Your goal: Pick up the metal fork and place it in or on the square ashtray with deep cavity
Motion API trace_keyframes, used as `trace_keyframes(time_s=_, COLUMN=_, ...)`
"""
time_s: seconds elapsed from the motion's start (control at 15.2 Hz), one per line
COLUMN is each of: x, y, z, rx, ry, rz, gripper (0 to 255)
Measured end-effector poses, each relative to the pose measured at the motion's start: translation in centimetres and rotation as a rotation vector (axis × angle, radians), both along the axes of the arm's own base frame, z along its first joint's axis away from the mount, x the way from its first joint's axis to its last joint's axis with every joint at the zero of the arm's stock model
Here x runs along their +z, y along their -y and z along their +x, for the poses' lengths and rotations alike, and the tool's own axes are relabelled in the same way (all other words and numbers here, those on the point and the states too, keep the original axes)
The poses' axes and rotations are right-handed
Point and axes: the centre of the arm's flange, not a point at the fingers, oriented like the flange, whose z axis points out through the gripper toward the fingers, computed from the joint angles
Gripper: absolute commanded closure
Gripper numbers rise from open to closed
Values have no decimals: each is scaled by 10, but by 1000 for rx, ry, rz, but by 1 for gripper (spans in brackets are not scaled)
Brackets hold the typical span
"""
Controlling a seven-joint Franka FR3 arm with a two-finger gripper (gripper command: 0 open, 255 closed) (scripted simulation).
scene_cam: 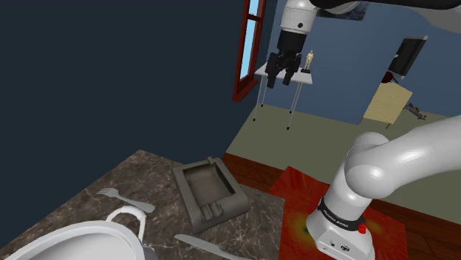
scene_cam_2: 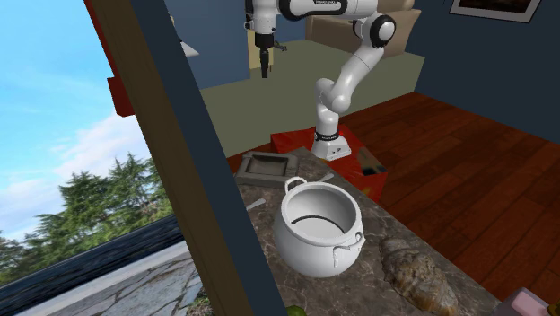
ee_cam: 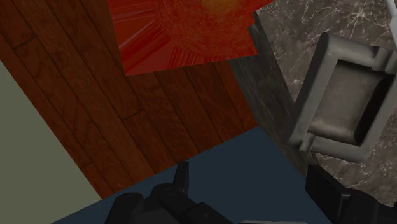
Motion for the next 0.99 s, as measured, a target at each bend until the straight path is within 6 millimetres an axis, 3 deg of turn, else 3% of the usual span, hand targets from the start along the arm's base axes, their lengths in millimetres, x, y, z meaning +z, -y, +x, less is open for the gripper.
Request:
trace_keyframes(time_s=0.26, x=-13, y=-18, z=16, rx=21, ry=-8, rz=9, gripper=0)
trace_keyframes(time_s=0.99, x=-86, y=-114, z=91, rx=130, ry=-47, rz=54, gripper=0)
